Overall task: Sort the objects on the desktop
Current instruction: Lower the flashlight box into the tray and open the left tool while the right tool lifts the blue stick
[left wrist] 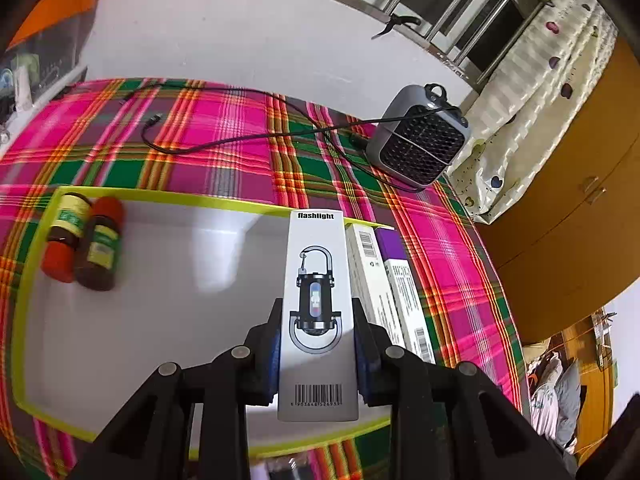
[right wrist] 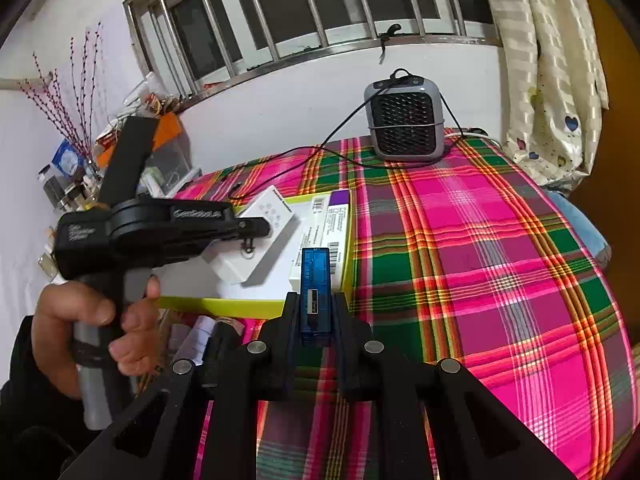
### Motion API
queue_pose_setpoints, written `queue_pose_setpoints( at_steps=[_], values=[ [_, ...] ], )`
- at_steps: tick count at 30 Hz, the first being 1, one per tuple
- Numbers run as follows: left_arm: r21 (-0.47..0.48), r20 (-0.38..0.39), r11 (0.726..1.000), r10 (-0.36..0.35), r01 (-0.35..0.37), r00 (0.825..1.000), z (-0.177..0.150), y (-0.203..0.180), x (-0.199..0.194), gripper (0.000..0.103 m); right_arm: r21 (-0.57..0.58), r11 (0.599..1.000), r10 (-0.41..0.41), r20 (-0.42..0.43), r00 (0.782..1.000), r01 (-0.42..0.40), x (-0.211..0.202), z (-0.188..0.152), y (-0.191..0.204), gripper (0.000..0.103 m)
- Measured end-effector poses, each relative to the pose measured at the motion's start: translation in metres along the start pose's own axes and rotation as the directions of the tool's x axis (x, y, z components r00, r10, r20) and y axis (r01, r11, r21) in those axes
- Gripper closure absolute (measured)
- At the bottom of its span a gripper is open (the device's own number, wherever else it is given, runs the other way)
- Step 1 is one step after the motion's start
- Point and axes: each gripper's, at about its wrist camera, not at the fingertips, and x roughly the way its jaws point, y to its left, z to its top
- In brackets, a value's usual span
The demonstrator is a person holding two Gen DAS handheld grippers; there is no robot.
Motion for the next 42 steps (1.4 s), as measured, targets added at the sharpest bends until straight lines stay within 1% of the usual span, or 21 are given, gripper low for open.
queue_pose_setpoints(
  at_steps=[6,9,10,13,17,19,23,26,28,30,32,35,42],
  values=[
    [-0.027,-0.031,0.999,0.03,-0.031,0.999,0.008,-0.005,0.024,0.073,0.009,1.0,-0.007,-0.003,1.0,0.007,0.001,0.0,-0.005,0.087],
    [-0.032,-0.029,0.999,0.04,-0.041,0.999,0.009,-0.008,0.032,0.073,0.011,1.0,-0.01,-0.006,1.0,0.01,0.002,-0.001,-0.006,0.087],
    [-0.036,-0.029,0.999,0.038,-0.039,0.999,0.01,-0.008,0.033,0.073,0.011,1.0,-0.01,-0.007,1.0,0.011,0.002,-0.001,-0.006,0.087],
    [-0.062,-0.037,0.998,0.001,-0.003,0.999,0.011,-0.006,0.036,0.072,0.011,1.0,-0.011,-0.009,1.0,0.011,0.003,-0.002,-0.006,0.087],
    [-0.076,-0.022,0.997,-0.033,0.031,0.999,0.011,-0.004,0.029,0.069,0.012,1.0,-0.012,-0.011,1.0,0.012,0.003,-0.002,-0.007,0.087],
    [-0.068,0.0,0.996,-0.051,0.05,0.999,0.012,-0.006,0.022,0.064,0.014,1.0,-0.011,-0.014,1.0,0.011,0.003,-0.003,-0.007,0.087],
    [-0.054,0.018,0.996,-0.071,0.072,0.997,0.013,-0.007,0.014,0.064,0.012,1.0,-0.01,-0.015,1.0,0.011,0.003,-0.003,-0.007,0.087],
    [-0.067,0.003,0.993,-0.098,0.098,0.995,0.011,-0.003,0.015,0.064,0.011,1.0,-0.017,-0.013,1.0,0.017,0.003,-0.002,-0.008,0.087],
    [-0.056,-0.018,0.994,-0.096,0.094,0.995,0.012,-0.004,0.022,0.072,0.012,1.0,-0.019,-0.015,1.0,0.019,0.003,-0.002,-0.008,0.087],
    [-0.049,-0.017,0.994,-0.104,0.103,0.994,0.013,-0.005,0.023,0.072,0.01,1.0,-0.02,-0.016,1.0,0.02,0.003,-0.001,-0.007,0.087],
    [-0.047,-0.012,0.994,-0.1,0.1,0.995,0.012,-0.004,0.018,0.074,0.005,1.0,-0.022,-0.015,1.0,0.022,0.002,-0.001,-0.005,0.087],
    [-0.042,0.005,0.992,-0.116,0.116,0.993,0.009,-0.001,0.007,0.074,-0.001,1.0,-0.025,-0.01,1.0,0.025,0.0,0.0,-0.002,0.087],
    [0.026,0.066,0.993,-0.12,0.119,0.991,-0.006,0.008,-0.03,0.074,-0.021,0.999,-0.024,-0.019,1.0,0.024,0.003,0.002,0.008,0.087]
  ],
)
